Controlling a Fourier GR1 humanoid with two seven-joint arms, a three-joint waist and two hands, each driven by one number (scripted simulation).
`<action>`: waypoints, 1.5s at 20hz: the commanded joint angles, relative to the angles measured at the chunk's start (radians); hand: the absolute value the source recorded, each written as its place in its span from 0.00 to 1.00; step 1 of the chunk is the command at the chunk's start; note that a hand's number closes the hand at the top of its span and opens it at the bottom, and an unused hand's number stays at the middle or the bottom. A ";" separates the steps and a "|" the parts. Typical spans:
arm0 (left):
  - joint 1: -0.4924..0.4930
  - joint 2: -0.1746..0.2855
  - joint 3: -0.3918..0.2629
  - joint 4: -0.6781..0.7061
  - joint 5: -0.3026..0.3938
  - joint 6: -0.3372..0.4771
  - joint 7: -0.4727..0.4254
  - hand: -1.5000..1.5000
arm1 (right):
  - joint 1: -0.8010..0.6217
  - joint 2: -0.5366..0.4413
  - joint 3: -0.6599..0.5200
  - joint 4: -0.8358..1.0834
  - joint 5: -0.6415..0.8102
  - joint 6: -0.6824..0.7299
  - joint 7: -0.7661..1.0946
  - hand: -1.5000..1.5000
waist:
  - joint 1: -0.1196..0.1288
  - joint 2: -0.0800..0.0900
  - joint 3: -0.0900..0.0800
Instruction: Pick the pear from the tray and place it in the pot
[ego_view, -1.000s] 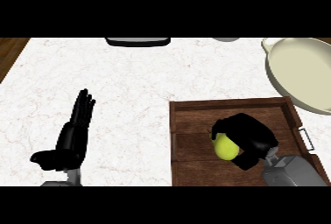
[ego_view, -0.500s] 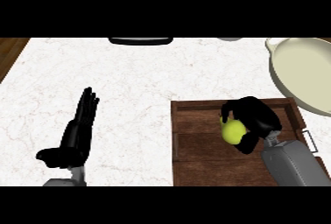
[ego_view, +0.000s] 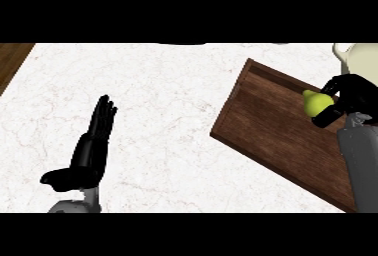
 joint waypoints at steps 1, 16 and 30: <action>-0.025 -0.003 -0.023 -0.002 -0.006 -0.015 0.004 0.50 | -0.138 -0.039 -0.106 0.091 0.094 -0.112 0.232 1.00 | 0.062 0.013 -0.001; -0.090 -0.038 -0.093 0.015 -0.031 -0.032 0.038 0.50 | -0.497 -0.187 -0.105 0.447 0.522 -0.302 0.678 1.00 | 0.138 0.022 0.000; -0.064 -0.012 -0.023 0.039 -0.008 -0.020 0.033 0.50 | -0.579 -0.225 -0.216 0.690 0.701 -0.399 0.790 1.00 | 0.054 -0.010 0.002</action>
